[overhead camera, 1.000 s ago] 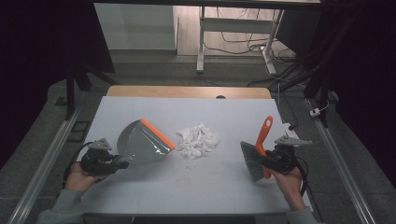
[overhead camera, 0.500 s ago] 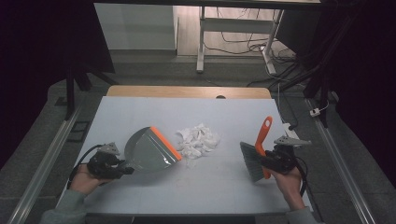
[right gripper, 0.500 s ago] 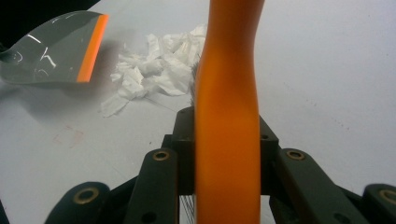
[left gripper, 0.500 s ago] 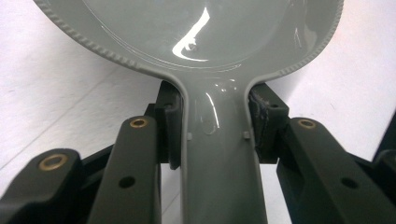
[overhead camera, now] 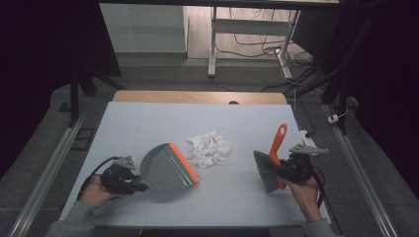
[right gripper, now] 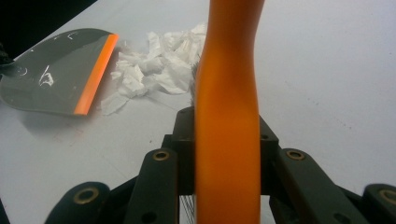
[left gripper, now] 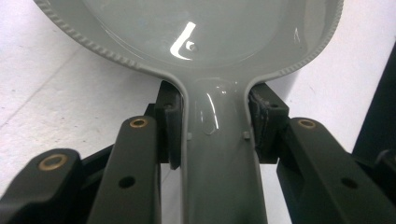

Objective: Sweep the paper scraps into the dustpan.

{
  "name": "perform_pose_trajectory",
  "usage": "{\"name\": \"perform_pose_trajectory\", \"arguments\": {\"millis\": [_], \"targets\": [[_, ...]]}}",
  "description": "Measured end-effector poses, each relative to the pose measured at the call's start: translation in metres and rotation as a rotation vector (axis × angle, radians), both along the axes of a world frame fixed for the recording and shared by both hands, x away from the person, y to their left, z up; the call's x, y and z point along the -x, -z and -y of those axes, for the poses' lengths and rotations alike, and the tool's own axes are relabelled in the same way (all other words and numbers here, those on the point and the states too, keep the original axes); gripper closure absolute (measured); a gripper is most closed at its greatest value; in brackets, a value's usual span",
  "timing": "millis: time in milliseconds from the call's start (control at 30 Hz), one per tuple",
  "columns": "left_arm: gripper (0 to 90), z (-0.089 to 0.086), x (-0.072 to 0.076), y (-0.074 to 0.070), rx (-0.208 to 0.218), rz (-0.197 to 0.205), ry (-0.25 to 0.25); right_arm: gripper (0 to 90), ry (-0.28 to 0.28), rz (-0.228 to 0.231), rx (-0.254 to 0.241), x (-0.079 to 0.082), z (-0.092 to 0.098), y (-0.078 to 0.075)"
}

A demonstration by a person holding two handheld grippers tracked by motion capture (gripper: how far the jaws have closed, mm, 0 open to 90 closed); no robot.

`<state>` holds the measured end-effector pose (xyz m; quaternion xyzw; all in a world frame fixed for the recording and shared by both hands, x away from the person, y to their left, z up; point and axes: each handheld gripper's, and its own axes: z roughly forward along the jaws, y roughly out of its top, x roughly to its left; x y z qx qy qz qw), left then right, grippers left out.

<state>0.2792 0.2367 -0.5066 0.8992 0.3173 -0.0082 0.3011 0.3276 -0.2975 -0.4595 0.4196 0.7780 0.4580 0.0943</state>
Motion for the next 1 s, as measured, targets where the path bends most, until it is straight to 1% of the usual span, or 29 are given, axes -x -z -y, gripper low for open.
{"name": "perform_pose_trajectory", "arguments": {"millis": [167, 267, 400, 500, 600, 633, 667, 700, 733, 767, 800, 900, 933, 967, 1000], "targets": [[61.6, -0.001, 0.001, 0.0, -0.008, -0.009, 0.019, 70.2, 0.001, -0.001, -0.001, 0.0, 0.0, 0.0], [61.5, 0.0, 0.0, 0.002, -0.022, -0.009, 0.018, 70.2, 0.001, 0.0, -0.001, 0.0, 0.0, 0.0], [61.5, 0.002, -0.002, 0.004, -0.031, -0.01, 0.022, 70.2, 0.001, 0.0, 0.0, 0.0, 0.0, 0.0], [61.6, 0.005, -0.004, 0.007, -0.025, -0.018, 0.025, 70.2, 0.001, -0.002, 0.002, -0.001, -0.002, 0.0], [61.6, 0.008, -0.006, 0.009, -0.021, -0.026, 0.032, 70.2, -0.005, 0.004, 0.01, -0.005, -0.008, -0.001], [61.5, 0.008, -0.007, 0.009, -0.021, -0.026, 0.032, 70.2, -0.006, 0.003, 0.011, -0.007, -0.011, -0.002], [61.5, 0.008, -0.007, 0.009, -0.019, -0.027, 0.034, 70.2, -0.006, 0.004, 0.025, -0.013, -0.018, -0.004], [61.6, 0.009, -0.008, 0.009, -0.019, -0.031, 0.037, 70.2, -0.006, 0.004, 0.028, -0.017, -0.022, -0.005], [61.6, 0.009, -0.008, 0.01, -0.016, -0.031, 0.037, 70.2, -0.006, 0.004, 0.028, -0.017, -0.022, -0.005], [61.5, 0.009, -0.009, 0.01, -0.014, -0.033, 0.042, 70.2, -0.007, 0.002, 0.036, -0.026, -0.031, -0.006], [61.5, 0.009, -0.01, 0.01, -0.014, -0.033, 0.044, 70.2, -0.007, 0.002, 0.036, -0.026, -0.031, -0.006], [61.5, 0.009, -0.011, 0.011, -0.006, -0.036, 0.049, 70.2, -0.003, -0.012, 0.059, -0.044, -0.045, -0.006], [61.5, 0.009, -0.012, 0.012, -0.006, -0.037, 0.051, 70.2, 0.003, -0.024, 0.074, -0.055, -0.053, -0.006], [61.5, 0.009, -0.013, 0.012, -0.009, -0.038, 0.057, 70.2, 0.003, -0.024, 0.074, -0.055, -0.053, -0.006], [61.5, 0.009, -0.014, 0.013, -0.009, -0.04, 0.058, 70.2, 0.006, -0.027, 0.08, -0.06, -0.056, -0.006]]}}
